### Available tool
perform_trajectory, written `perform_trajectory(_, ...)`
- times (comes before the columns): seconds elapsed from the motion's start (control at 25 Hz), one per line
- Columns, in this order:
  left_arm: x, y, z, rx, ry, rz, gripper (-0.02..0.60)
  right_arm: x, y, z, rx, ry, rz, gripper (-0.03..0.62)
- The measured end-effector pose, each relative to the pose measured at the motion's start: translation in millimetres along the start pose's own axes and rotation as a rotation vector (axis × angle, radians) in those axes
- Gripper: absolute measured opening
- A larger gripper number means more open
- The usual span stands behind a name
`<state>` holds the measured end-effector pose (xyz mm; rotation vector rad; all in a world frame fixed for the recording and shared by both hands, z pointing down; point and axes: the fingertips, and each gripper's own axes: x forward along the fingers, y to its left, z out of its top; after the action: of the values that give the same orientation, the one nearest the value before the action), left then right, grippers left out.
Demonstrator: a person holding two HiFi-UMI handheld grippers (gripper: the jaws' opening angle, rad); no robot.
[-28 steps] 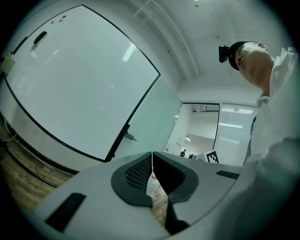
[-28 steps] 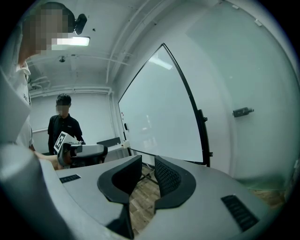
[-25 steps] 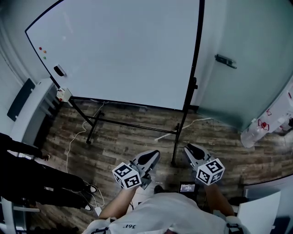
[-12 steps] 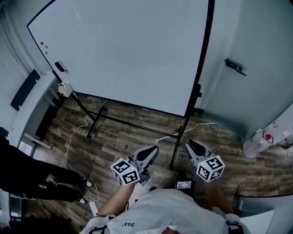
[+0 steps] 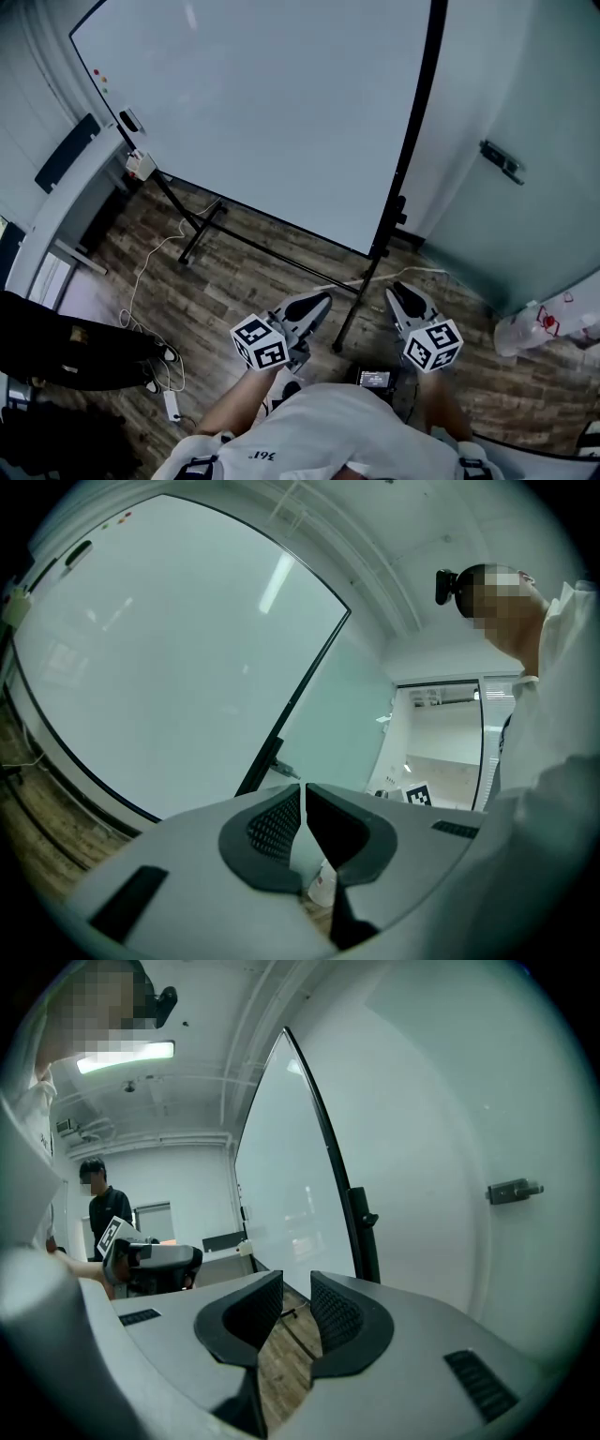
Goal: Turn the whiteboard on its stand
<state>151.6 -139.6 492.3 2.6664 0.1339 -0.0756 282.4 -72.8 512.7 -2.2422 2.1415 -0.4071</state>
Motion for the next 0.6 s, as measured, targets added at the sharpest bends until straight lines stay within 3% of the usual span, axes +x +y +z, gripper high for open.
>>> perform_trajectory(0.6, 53.3, -13.7, -2.8, 0.014, -0.041, 0.09, 0.008, -3.1, -55.0, 17.5, -0.034, 0.023, 0.094, 0.117)
